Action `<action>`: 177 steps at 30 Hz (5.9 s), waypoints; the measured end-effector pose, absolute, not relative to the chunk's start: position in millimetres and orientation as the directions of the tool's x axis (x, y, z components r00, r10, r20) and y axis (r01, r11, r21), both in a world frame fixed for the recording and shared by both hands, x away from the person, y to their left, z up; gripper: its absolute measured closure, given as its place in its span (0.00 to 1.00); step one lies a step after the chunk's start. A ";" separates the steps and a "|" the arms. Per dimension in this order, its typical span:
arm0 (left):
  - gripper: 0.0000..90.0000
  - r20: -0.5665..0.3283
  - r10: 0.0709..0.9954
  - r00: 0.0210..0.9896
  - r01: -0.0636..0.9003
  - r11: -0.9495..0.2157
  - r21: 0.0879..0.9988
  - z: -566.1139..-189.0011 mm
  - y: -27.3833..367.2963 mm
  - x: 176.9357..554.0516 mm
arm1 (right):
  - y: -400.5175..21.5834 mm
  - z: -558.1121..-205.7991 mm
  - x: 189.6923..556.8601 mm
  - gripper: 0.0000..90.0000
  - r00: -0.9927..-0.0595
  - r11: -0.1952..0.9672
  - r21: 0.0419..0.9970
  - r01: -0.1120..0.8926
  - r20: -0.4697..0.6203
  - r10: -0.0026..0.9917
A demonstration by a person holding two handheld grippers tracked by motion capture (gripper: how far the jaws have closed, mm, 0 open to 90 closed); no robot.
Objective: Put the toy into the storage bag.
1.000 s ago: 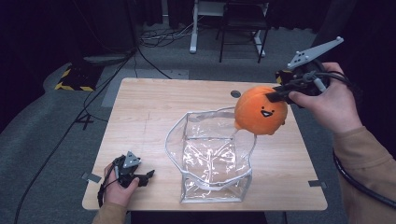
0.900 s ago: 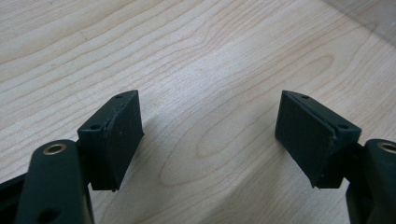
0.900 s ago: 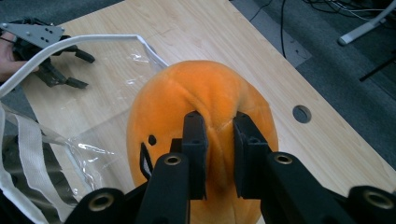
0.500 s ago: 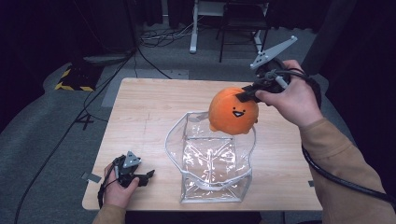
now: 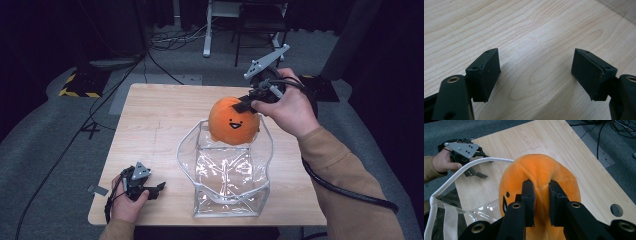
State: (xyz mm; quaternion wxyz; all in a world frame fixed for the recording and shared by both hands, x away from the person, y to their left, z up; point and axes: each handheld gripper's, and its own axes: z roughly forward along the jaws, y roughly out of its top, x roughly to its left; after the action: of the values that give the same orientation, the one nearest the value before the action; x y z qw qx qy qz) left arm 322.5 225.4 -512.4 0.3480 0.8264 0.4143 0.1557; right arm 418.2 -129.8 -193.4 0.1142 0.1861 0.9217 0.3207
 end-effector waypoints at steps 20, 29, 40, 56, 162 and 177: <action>0.26 -0.027 0.791 0.612 0.573 -0.419 0.704 -512.3 225.3 324.1 | -103.7 -217.3 408.8 0.86 -0.933 0.759 0.597 0.260 -0.048 0.357; 0.26 -0.027 0.790 0.612 0.573 -0.420 0.704 -512.3 225.3 324.2 | -91.9 -253.3 425.8 0.86 -0.927 0.781 0.553 0.290 -0.041 0.373; 0.26 -0.030 0.792 0.610 0.575 -0.417 0.704 -512.3 225.1 323.9 | -84.5 -281.9 434.5 0.86 -0.923 0.807 0.506 0.304 -0.054 0.381; 0.26 -0.028 0.791 0.611 0.574 -0.418 0.704 -512.2 225.2 323.8 | -73.1 -319.1 444.7 0.86 -0.924 0.843 0.421 0.335 -0.030 0.382; 0.26 -0.027 0.791 0.612 0.573 -0.420 0.703 -512.2 225.2 323.8 | -189.9 -259.0 407.5 0.41 -0.856 0.696 0.610 0.379 -0.055 0.514; 0.26 -0.027 0.791 0.612 0.573 -0.420 0.704 -512.2 225.3 324.0 | -249.5 -264.7 400.3 0.31 -0.799 0.620 0.651 0.439 -0.032 0.600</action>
State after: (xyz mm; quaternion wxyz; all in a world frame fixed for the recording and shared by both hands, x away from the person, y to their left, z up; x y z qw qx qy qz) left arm 324.0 225.3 -512.2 0.3472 0.8278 0.4119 0.1566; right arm 400.3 -249.5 -264.7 0.1243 0.2916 0.8912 0.3244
